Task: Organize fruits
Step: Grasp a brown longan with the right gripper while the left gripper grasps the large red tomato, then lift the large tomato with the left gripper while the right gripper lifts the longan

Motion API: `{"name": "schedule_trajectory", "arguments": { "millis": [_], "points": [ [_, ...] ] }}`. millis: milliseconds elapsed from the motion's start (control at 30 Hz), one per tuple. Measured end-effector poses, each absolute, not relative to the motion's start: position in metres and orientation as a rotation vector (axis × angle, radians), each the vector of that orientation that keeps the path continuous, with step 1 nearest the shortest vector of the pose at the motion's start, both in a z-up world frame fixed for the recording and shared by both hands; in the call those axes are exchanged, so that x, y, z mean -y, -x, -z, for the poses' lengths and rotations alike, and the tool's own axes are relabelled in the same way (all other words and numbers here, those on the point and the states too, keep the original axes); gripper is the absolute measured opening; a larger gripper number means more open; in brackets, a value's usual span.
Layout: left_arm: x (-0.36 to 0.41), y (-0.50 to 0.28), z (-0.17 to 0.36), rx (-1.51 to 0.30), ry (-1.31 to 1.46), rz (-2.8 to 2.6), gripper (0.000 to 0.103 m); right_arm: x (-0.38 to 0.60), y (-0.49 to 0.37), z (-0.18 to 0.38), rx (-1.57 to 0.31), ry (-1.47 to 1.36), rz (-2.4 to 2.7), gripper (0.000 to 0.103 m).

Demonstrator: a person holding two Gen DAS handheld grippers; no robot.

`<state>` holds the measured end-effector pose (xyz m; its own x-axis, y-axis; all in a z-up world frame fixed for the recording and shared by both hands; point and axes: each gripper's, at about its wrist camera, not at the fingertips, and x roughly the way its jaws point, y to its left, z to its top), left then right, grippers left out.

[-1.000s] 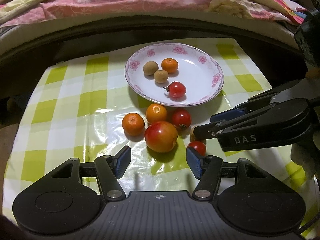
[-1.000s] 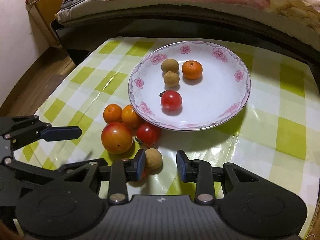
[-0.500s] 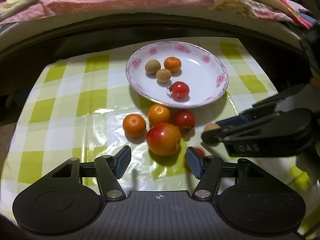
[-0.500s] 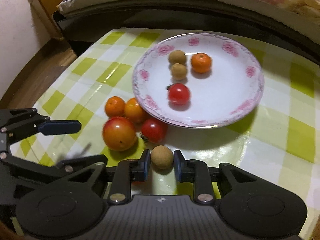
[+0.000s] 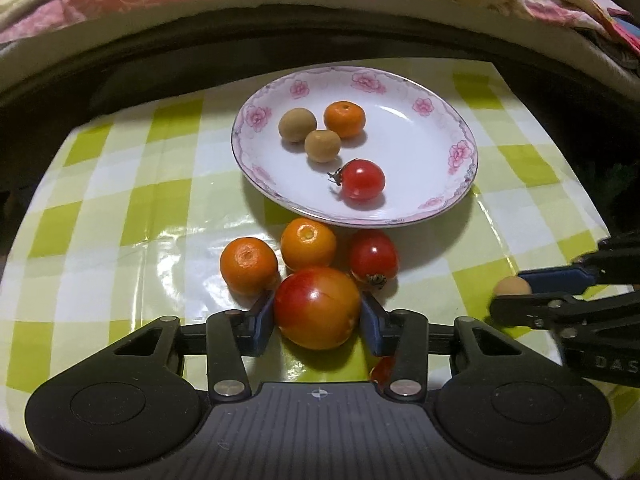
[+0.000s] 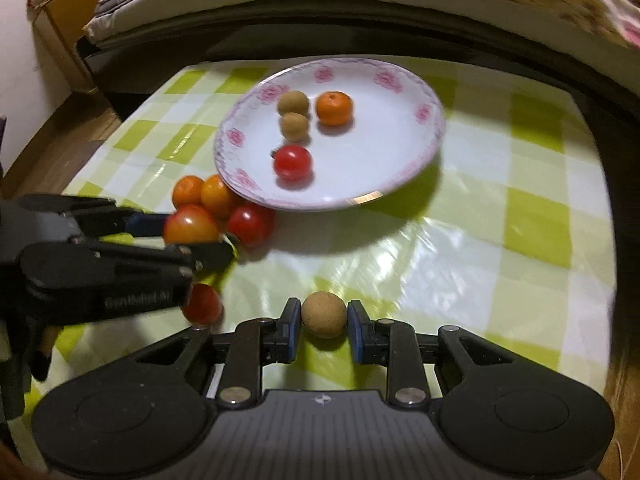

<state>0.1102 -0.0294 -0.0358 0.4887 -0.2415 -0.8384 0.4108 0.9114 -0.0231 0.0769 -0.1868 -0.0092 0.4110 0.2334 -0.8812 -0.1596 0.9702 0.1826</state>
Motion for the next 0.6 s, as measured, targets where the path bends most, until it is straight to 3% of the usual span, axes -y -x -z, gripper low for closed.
{"name": "schedule_trajectory", "arguments": {
  "millis": [267, 600],
  "points": [
    [0.021, -0.081, 0.031, -1.009, -0.178, 0.342, 0.052, 0.188, -0.055, 0.007, -1.074, -0.133, -0.115, 0.029],
    [0.002, -0.047, 0.023, -1.077, -0.218, 0.166, 0.052, 0.138, -0.046, 0.009, -1.049, 0.148, -0.127, 0.029]
  ]
}}
